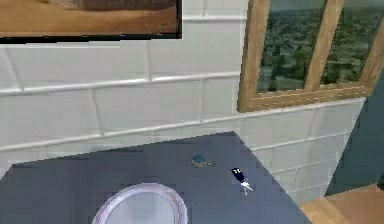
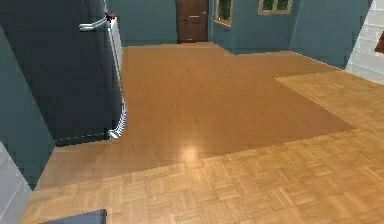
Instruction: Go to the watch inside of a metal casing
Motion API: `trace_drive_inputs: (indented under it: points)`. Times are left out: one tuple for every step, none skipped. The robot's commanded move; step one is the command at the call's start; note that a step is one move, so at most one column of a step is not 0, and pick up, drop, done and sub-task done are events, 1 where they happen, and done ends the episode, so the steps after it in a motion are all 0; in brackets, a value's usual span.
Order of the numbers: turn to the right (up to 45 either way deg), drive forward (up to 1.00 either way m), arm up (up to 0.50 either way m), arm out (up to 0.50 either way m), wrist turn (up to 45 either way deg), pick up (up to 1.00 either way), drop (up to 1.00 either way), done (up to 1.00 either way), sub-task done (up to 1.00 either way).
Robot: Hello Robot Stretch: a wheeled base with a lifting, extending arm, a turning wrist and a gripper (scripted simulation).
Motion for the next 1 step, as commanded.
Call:
trace_drive_inputs:
  points:
    - [0.0, 0.0, 0.0, 0.0, 0.0, 0.0, 0.0, 1.0, 0.0]
